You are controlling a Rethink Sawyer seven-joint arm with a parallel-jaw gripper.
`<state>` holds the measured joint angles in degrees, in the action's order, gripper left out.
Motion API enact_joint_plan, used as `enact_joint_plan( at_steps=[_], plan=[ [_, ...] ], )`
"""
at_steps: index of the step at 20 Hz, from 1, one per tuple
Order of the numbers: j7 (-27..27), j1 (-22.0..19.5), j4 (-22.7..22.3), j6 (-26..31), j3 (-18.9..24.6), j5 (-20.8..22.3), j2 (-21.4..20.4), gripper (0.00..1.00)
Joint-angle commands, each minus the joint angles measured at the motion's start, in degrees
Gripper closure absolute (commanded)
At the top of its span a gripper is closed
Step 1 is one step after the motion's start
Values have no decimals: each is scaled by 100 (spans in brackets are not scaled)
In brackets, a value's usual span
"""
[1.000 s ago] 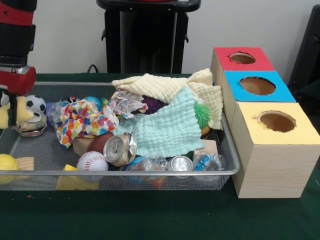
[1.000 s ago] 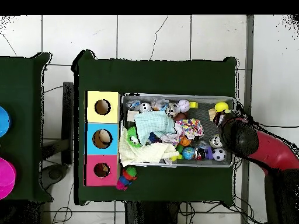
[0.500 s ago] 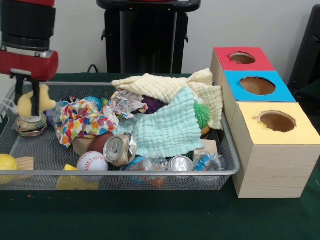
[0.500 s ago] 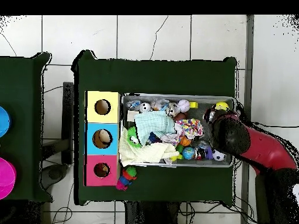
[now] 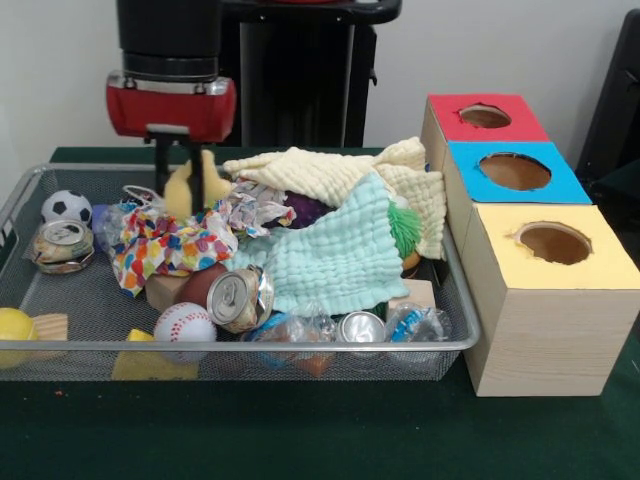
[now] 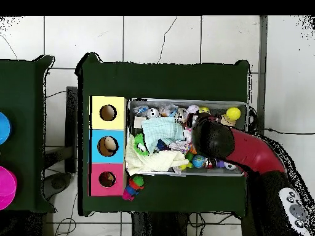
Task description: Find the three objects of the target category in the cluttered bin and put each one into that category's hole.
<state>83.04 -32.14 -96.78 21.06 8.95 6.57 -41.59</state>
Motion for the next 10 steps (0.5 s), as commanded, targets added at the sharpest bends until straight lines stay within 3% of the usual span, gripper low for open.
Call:
enact_joint_plan(
  at_steps=[1,6,10],
  plan=[
    [1472,212,-539,1137,-179,-603,-260,100],
    [1628,470,-558,1633,-322,-1026,-528,100],
    [1718,611,-848,1648,-342,-1360,-752,100]
  ],
)
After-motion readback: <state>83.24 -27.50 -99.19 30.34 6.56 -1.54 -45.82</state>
